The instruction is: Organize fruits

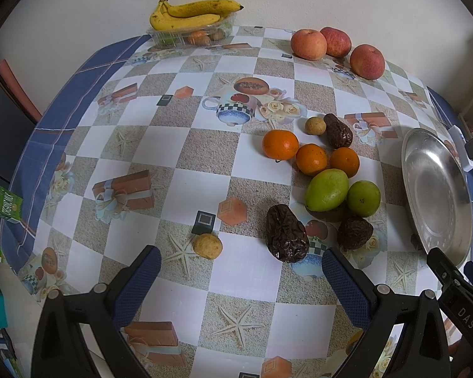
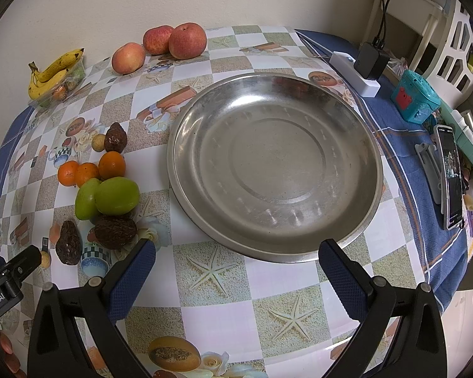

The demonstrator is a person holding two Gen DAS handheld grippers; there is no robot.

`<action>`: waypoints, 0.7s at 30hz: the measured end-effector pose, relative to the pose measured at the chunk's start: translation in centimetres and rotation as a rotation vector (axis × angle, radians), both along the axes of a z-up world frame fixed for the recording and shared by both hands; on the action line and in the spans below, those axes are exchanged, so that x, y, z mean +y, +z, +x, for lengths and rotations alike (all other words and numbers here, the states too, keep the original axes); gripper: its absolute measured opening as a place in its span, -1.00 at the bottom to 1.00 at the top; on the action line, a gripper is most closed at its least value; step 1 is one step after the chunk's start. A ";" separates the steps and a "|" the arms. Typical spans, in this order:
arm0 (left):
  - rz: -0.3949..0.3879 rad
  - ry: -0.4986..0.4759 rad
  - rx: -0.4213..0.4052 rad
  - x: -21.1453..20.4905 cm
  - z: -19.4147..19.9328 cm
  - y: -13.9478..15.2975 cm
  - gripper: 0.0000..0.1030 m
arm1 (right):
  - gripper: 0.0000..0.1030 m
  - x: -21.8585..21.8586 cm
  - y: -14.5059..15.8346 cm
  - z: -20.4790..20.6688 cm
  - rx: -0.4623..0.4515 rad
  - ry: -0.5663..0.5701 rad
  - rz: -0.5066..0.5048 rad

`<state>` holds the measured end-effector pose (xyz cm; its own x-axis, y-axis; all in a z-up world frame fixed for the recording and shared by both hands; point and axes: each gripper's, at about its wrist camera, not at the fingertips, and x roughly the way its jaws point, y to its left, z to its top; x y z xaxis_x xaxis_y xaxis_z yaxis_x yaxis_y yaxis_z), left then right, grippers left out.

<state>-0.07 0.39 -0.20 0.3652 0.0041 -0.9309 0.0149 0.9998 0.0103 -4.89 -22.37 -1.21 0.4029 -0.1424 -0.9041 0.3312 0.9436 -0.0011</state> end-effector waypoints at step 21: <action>-0.058 0.009 0.001 0.5 0.1 0.2 1.00 | 1.00 0.1 -0.2 0.1 0.007 0.007 -0.003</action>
<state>0.00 0.91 -0.02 0.3645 -0.0471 -0.9300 0.0064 0.9988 -0.0481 -4.82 -22.27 -1.41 0.3972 -0.1429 -0.9066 0.3248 0.9457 -0.0068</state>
